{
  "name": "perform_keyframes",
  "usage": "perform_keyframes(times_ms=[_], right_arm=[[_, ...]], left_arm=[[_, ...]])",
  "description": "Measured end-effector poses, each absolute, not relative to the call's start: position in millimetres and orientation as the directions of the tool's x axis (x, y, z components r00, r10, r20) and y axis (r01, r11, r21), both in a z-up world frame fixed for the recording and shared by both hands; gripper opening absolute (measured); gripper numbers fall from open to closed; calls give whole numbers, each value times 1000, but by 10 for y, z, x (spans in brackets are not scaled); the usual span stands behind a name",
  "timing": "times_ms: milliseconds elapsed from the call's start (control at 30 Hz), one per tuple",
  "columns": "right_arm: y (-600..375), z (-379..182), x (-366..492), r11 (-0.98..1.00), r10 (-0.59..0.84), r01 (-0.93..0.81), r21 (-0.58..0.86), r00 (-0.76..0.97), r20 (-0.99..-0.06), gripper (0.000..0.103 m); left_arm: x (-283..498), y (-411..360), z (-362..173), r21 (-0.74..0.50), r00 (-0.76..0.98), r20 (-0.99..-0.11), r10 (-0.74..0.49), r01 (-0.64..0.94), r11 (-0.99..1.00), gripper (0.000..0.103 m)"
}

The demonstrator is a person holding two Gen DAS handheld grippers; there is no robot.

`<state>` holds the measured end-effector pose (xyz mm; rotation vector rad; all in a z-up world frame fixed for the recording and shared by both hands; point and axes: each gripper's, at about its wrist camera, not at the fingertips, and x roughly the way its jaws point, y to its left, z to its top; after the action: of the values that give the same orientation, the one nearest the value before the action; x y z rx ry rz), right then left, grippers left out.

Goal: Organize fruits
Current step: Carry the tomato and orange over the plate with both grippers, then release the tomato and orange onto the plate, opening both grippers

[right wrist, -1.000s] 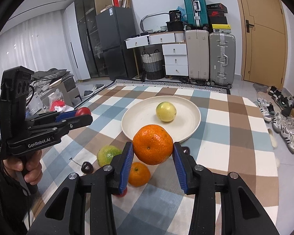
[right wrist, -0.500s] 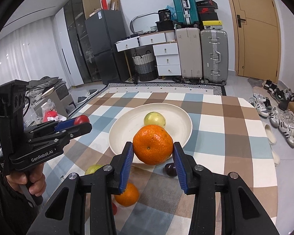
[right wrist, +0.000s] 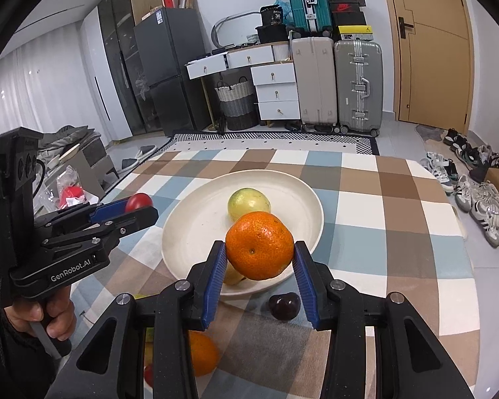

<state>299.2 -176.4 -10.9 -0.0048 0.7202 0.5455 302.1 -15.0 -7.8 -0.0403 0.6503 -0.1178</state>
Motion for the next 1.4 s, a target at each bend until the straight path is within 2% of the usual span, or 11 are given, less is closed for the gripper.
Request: perform_keyframes(times_ms=[533, 900, 967, 1067, 1133, 1167, 1233, 1300, 1367, 1400], right_arm=[[-1623, -395, 3316, 876, 445, -443, 193, 587, -677, 41], [-1590, -488, 3410, 884, 434, -425, 196, 585, -685, 43], [-1613, -467, 3402, 882, 441, -426, 202, 598, -669, 47], [-1660, -424, 3380, 886, 438, -417, 201, 614, -657, 48], [-1685, -395, 3363, 889, 433, -413, 197, 622, -652, 52], [-1700, -389, 3358, 890, 432, -411, 198, 624, -651, 60], [-1730, -370, 3335, 890, 434, -410, 200, 628, -646, 73], [-1747, -354, 3302, 889, 436, -413, 199, 630, -643, 78], [-1767, -341, 3261, 890, 432, -415, 190, 632, -643, 88], [-1792, -330, 3232, 890, 431, -414, 188, 634, -642, 91]], left_arm=[[3288, -205, -346, -44, 747, -655, -116, 115, 992, 28], [3301, -220, -366, -68, 746, -653, -133, 118, 991, 28], [3266, -215, -339, -70, 747, -651, -138, 122, 990, 32], [3228, -196, -313, -72, 752, -645, -135, 116, 991, 44], [3197, -158, -285, -82, 755, -641, -135, 108, 991, 61], [3183, -138, -270, -86, 757, -640, -132, 101, 991, 65], [3130, -81, -238, -88, 764, -635, -116, 77, 993, 85], [3077, -42, -200, -87, 774, -625, -106, 66, 994, 86], [3027, -11, -160, -78, 775, -625, -95, 59, 995, 88], [3001, 6, -141, -74, 779, -621, -88, 53, 996, 94]])
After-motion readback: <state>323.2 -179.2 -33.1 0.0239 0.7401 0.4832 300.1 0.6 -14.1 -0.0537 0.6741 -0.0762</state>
